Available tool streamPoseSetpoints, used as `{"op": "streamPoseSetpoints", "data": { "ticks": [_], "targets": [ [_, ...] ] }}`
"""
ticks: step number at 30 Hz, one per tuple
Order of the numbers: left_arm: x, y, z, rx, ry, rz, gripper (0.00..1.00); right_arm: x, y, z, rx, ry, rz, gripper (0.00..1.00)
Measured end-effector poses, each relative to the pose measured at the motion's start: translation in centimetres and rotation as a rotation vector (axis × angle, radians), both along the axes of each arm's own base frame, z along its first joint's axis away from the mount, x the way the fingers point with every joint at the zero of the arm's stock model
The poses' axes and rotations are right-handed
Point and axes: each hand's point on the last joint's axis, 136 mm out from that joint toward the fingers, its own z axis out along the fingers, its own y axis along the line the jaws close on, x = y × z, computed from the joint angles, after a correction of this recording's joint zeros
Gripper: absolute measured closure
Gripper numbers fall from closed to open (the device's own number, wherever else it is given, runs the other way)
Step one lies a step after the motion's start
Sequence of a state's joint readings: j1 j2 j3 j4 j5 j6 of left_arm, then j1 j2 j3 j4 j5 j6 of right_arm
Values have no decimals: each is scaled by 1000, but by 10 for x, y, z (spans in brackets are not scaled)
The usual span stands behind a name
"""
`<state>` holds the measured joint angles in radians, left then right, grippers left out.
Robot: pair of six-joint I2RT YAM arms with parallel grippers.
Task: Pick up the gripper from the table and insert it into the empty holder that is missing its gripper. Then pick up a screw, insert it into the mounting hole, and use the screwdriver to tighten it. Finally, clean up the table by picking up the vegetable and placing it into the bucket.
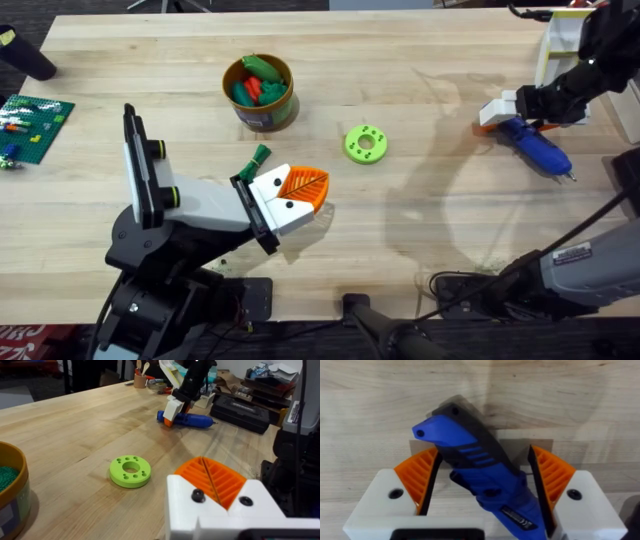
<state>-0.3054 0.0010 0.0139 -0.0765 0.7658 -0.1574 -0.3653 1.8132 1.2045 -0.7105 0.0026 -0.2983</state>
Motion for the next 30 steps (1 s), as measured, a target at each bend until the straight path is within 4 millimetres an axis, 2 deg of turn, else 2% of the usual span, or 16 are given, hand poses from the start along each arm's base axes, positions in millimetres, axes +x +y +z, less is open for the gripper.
{"op": "streamPoseSetpoints", "data": {
  "ticks": [14,30],
  "targets": [
    [0,0,0,0,1,0,991,0,1,0,-2,1,31,17],
    [0,0,0,0,1,0,991,5,8,1,-36,-22,460,17]
  ]
}}
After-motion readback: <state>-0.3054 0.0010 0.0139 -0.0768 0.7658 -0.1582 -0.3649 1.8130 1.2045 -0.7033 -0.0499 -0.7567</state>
